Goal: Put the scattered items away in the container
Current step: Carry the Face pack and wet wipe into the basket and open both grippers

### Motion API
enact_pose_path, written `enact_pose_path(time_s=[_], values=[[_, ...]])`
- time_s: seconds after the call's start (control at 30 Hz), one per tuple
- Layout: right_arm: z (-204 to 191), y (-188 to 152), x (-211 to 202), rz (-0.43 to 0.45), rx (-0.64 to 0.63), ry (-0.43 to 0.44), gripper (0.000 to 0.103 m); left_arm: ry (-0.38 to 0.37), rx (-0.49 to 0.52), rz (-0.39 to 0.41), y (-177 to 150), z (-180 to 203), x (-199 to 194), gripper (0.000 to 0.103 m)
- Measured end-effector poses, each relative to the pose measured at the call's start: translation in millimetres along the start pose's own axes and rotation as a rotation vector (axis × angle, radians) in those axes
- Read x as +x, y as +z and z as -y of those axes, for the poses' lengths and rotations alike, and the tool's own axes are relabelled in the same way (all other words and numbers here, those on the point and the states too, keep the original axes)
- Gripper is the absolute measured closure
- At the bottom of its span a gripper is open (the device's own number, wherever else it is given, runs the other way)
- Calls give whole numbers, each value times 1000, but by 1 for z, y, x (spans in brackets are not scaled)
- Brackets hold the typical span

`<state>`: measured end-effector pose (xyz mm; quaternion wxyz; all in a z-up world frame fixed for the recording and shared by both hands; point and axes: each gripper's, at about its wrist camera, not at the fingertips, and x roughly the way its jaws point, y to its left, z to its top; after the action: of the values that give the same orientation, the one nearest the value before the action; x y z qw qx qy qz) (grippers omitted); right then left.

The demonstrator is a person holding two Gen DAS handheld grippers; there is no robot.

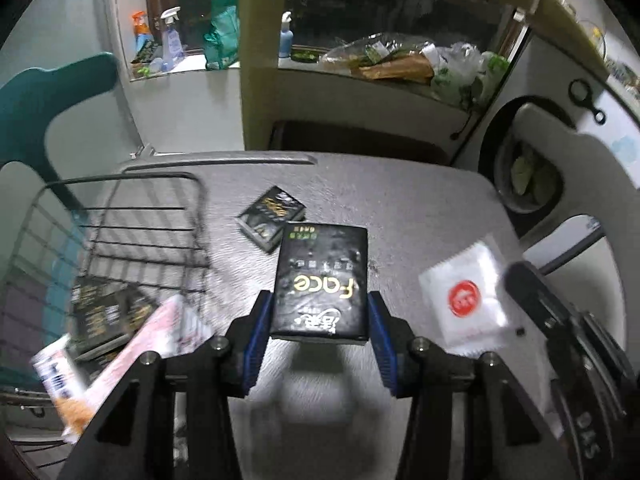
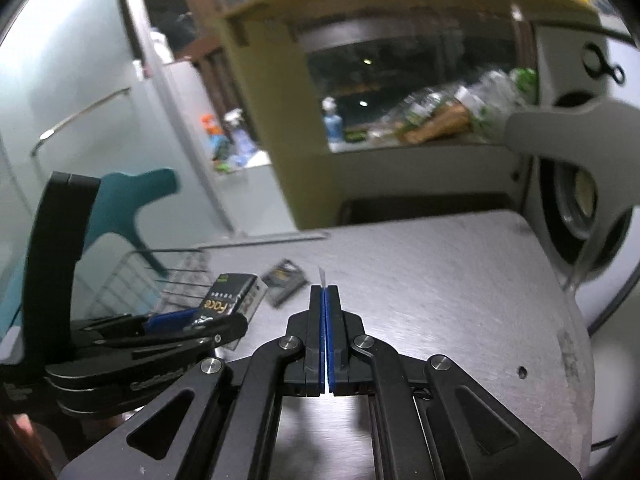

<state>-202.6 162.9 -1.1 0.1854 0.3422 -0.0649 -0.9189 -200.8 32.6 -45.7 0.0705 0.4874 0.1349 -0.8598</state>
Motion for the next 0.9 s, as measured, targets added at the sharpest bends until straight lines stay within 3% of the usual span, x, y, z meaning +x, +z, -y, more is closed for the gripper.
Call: enact_pose_path(time_s=[0.13,0.3,0.47,0.67,0.8,0.9], values=[[-51,3,-14,4,-43,93,101,63,21,20,-7,-35,-39,51],[-122,-12,-16,-26,-107,207,101,107,-25,-27,-24,-97,-56,51],[-162,-33,-2,-56,-135,226,101,158,-58,-65,-47,-143,-52,51],[-179,-58,22,-115,-148,172,100,146,-97,-98,-70,-169,-45,50],[-175,-58,22,-112,-141,158,98,127,-103,-89,-74,-173,-50,42],[-170,-56,18,-105,-143,147,86,127,-87,-64,-71,-167,-58,37]])
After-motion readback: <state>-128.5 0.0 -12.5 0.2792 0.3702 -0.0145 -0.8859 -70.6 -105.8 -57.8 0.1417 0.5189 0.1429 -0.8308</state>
